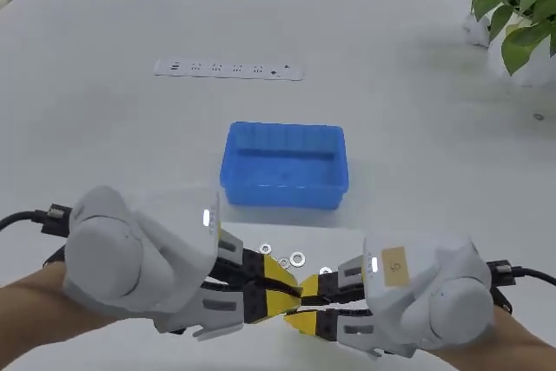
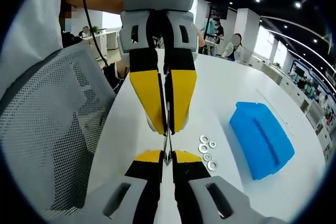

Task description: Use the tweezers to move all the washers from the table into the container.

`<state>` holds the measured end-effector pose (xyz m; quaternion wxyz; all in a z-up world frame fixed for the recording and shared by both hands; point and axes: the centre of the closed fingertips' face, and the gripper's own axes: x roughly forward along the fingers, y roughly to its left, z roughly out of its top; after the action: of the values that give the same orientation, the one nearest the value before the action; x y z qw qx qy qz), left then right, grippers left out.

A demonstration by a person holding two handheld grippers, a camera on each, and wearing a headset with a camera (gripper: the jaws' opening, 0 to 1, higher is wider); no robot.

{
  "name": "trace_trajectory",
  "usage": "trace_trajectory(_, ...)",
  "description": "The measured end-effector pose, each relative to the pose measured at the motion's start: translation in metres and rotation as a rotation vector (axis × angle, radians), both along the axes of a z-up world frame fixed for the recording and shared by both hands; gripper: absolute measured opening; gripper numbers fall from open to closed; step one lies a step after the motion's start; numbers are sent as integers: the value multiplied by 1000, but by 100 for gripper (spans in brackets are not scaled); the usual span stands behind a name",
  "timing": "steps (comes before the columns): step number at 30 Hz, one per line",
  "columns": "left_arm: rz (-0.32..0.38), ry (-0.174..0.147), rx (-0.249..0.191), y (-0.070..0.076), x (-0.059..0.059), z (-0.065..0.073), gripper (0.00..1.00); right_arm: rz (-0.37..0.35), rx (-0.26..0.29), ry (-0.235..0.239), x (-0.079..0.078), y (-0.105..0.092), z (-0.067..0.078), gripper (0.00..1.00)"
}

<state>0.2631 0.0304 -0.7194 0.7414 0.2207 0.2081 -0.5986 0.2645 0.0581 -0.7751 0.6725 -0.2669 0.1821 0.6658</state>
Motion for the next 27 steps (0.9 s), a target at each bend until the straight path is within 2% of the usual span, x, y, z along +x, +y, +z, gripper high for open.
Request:
trace_trajectory(3,0,-11,3,-1,1,0,6,-8,-1,3,1,0,0,9)
trace_trajectory(13,-8,-4,-2,3,1,0,6,10,1,18,1,3,0,11)
trace_trajectory(18,-34,-22,0,0,-1,0,5,31,1,44,-3,4,-1,8)
trace_trajectory(20,-66,-49,4,-3,-3,1,5,38,6,36,-4,5,1,8)
trace_trajectory(23,-77,-55,7,-4,-4,2,5,41,6,40,-4,5,1,7)
trace_trajectory(26,-72,-60,-6,-3,-1,4,5,28,18,50,-1,5,4,7)
trace_trajectory(27,-65,-51,-19,-3,0,6,6,25,24,58,-1,5,5,7)
